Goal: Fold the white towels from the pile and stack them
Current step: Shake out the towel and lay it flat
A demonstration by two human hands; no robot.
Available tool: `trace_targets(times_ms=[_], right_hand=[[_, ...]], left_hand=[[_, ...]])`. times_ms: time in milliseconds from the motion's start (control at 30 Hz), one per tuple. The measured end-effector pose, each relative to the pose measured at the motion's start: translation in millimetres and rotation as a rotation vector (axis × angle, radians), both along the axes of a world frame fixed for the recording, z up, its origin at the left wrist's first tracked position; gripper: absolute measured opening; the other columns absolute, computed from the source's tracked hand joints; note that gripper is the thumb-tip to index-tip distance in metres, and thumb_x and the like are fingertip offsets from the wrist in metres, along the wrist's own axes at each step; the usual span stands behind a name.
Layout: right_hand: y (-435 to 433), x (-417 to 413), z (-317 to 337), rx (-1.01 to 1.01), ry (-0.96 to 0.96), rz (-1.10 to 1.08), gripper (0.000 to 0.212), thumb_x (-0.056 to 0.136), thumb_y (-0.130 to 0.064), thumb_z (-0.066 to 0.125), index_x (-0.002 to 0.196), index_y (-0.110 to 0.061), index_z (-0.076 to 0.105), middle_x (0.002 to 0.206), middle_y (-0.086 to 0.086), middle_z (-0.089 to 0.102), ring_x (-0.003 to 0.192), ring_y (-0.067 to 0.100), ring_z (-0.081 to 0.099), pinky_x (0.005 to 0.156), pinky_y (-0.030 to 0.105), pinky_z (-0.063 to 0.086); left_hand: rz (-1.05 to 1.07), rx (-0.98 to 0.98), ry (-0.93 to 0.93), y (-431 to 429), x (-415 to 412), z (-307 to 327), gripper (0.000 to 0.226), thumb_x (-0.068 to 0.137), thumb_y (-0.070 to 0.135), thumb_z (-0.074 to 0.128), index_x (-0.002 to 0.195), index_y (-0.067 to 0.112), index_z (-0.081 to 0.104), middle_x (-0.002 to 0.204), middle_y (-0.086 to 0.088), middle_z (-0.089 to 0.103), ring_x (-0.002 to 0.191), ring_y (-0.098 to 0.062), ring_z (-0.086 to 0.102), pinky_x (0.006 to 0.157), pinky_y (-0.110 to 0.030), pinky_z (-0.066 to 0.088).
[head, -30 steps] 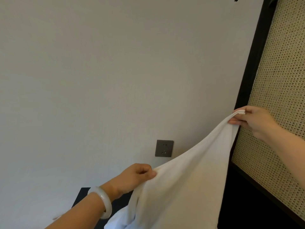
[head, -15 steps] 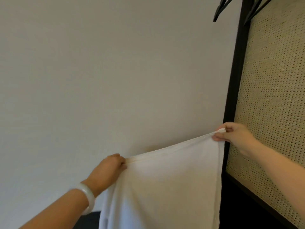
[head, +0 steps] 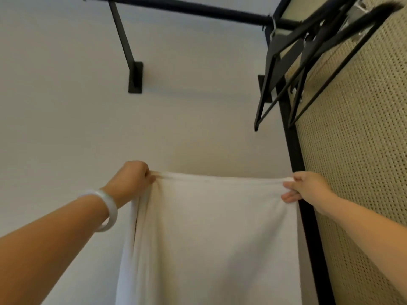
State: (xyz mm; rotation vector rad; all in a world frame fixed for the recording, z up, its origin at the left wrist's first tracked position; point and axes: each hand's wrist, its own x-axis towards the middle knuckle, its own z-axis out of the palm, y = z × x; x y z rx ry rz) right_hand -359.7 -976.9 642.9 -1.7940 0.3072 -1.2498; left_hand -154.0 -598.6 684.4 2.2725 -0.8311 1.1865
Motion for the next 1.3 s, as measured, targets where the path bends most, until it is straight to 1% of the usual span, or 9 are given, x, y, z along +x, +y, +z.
trace_targets(times_ms=[100,233,433,633,833,933,1067,1167,1300], right_hand=[[12.0,-7.2,17.3,-0.035,-0.008,-0.006,0.025,0.093,0.001,0.062,0.117,-0.002,0.058,0.081,0.030,0.070,0.061,0.032,0.072,0.063,0.043,0.062],[32.1,-10.3,53.6,-0.030,-0.189,0.018,0.026,0.095,0.005,0.056,0.121,0.004,0.058,0.097,0.033,0.067,0.049,0.022,0.068,0.046,0.026,0.057],[39.0,-14.1,29.1,-0.059,0.024,0.032,0.045,0.094,0.001,0.060,0.138,0.003,0.048,0.090,0.030,0.070,0.053,0.025,0.070,0.046,0.023,0.055],[25.0,-12.9,39.7,-0.081,0.057,0.019,0.048,0.093,-0.005,0.064,0.139,0.001,0.048,0.072,0.023,0.072,0.058,0.030,0.072,0.046,0.020,0.052],[-15.7,14.5,-7.2,-0.058,0.323,-0.078,0.055,0.088,-0.001,0.070,0.138,0.003,0.046,0.069,0.025,0.070,0.055,0.035,0.070,0.045,0.035,0.057],[-24.6,47.5,-71.0,0.134,0.461,-0.029,0.045,0.087,0.009,0.066,0.128,0.010,0.049,0.079,0.029,0.070,0.064,0.039,0.072,0.066,0.052,0.061],[-35.3,71.7,-65.5,0.153,0.237,-0.089,0.032,0.093,0.005,0.060,0.125,0.003,0.057,0.093,0.020,0.067,0.080,0.033,0.069,0.072,0.042,0.059],[-36.0,59.3,-20.0,0.074,0.019,-0.078,0.015,0.092,0.002,0.062,0.094,-0.013,0.063,0.091,0.014,0.066,0.087,0.032,0.069,0.083,0.044,0.057],[-27.5,31.6,-24.2,0.005,0.049,-0.058,0.016,0.091,-0.003,0.065,0.087,-0.018,0.060,0.089,0.014,0.070,0.078,0.025,0.073,0.068,0.029,0.056]], left_hand=[[-0.045,-0.099,0.055,7.8,-0.8,3.3,0.025,0.096,0.020,0.057,0.076,0.005,0.059,0.079,-0.006,0.056,0.076,-0.023,0.050,0.065,-0.030,0.033],[-0.127,-0.277,-0.077,18.1,-11.7,33.5,0.026,0.096,0.012,0.054,0.071,0.007,0.049,0.081,-0.009,0.051,0.079,-0.028,0.047,0.068,-0.032,0.030],[0.022,0.024,0.039,28.1,-1.0,-3.6,0.031,0.098,0.024,0.055,0.070,0.015,0.043,0.084,-0.003,0.051,0.078,-0.021,0.048,0.067,-0.029,0.032],[-0.087,-0.046,0.043,35.1,1.6,4.3,0.029,0.095,0.025,0.061,0.070,0.015,0.051,0.078,-0.002,0.059,0.070,-0.016,0.052,0.057,-0.025,0.035],[-0.064,0.256,0.084,27.2,18.9,-30.6,0.018,0.087,0.029,0.071,0.073,0.022,0.061,0.080,0.006,0.063,0.076,-0.013,0.055,0.066,-0.022,0.040],[0.008,0.419,0.249,0.4,41.5,-93.5,0.010,0.086,0.032,0.068,0.084,0.023,0.064,0.089,0.003,0.062,0.083,-0.014,0.057,0.072,-0.022,0.042],[0.004,0.255,0.192,-23.1,53.1,-91.6,0.016,0.087,0.026,0.064,0.090,0.025,0.048,0.091,0.001,0.057,0.089,-0.024,0.058,0.072,-0.027,0.041],[-0.008,0.037,0.065,-27.2,44.6,-42.5,0.019,0.089,0.021,0.064,0.107,0.023,0.059,0.098,-0.005,0.066,0.090,-0.028,0.061,0.078,-0.031,0.047],[0.029,0.048,0.032,-19.9,24.7,-42.3,0.008,0.088,0.020,0.064,0.089,0.024,0.071,0.085,0.003,0.063,0.080,-0.019,0.056,0.069,-0.027,0.041]])
